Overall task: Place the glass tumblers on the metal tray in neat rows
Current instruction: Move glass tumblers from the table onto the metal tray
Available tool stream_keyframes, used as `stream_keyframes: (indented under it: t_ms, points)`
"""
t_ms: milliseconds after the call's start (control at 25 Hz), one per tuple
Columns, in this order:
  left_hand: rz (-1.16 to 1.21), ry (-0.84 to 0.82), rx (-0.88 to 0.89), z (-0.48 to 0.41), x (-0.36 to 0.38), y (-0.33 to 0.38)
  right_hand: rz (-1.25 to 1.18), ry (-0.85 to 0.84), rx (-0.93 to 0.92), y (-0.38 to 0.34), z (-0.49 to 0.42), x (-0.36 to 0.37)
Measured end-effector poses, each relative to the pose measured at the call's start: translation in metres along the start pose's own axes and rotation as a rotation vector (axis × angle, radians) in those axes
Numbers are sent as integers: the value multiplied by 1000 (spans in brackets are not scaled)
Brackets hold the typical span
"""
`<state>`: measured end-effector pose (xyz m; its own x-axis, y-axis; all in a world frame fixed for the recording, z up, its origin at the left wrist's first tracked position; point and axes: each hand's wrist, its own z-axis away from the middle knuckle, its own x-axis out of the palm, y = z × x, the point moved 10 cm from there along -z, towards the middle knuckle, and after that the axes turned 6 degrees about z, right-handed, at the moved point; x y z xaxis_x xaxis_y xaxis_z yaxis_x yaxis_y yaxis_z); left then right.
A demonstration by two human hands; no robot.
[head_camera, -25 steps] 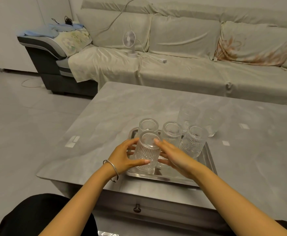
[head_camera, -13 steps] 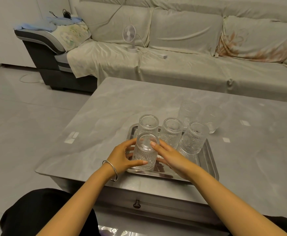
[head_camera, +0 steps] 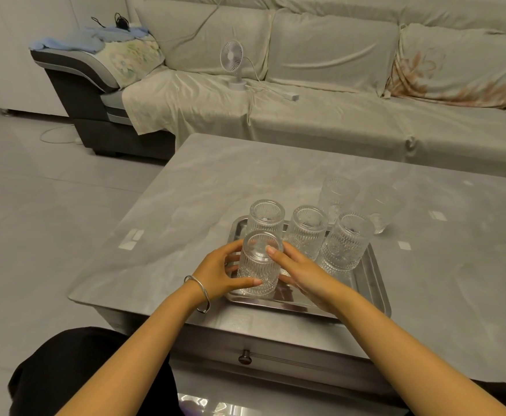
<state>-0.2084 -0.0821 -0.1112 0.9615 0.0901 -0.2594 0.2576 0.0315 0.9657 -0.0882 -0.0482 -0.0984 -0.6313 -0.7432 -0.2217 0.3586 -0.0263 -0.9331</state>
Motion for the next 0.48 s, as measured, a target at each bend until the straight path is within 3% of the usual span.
stream_keyframes:
  t_ms: [480]
  points:
    - [-24, -35, 23, 2, -11, 25, 22, 11, 67, 2, 3, -6]
